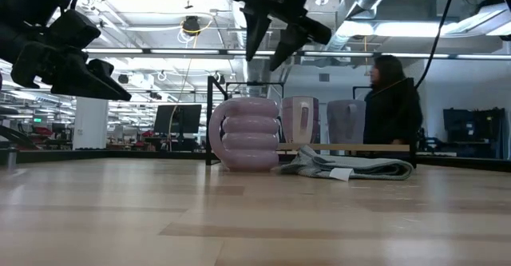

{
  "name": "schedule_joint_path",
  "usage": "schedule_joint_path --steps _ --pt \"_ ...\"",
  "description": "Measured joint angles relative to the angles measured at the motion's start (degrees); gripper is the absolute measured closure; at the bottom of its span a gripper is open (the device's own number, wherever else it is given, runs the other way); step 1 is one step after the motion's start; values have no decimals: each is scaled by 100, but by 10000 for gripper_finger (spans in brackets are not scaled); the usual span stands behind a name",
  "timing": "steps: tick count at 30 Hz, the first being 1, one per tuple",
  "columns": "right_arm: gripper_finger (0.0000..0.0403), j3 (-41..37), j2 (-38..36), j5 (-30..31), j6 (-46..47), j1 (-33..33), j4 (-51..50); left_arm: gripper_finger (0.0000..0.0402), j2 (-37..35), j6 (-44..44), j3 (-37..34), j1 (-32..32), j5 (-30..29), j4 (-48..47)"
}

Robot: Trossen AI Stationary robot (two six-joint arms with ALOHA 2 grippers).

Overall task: Stack small to large cups/mugs on shelf
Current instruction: Put the purple mug on the shelf

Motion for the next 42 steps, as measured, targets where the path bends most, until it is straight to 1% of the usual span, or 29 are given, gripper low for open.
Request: schedule_joint_path --steps 6,9,13,17,20,29,34,37,42 --pt "147 0 0 -9 44 -7 329 203 0 2 0 0 2 0" --pt "147 0 0 -22 232 -22 264 203 0 1 0 0 2 -5" --pt "147 0 0 -306 639 -41 139 203 0 2 0 0 2 -11" --pt "147 0 0 -353 979 -37 -132 203 0 2 0 2 1 -37" --pt "147 -34 0 -361 992 -37 -184 203 0 2 0 0 2 -37" --pt "147 -670 2 -384 954 -77 417 203 -2 1 0 0 1 -37" --pt "147 -792 14 -393 901 -126 636 203 0 2 0 0 0 -37" --pt "147 -842 156 -446 894 -162 738 203 0 2 0 0 1 -37" --pt "147 -833 455 -593 622 -244 878 203 0 2 0 0 -1 -37"
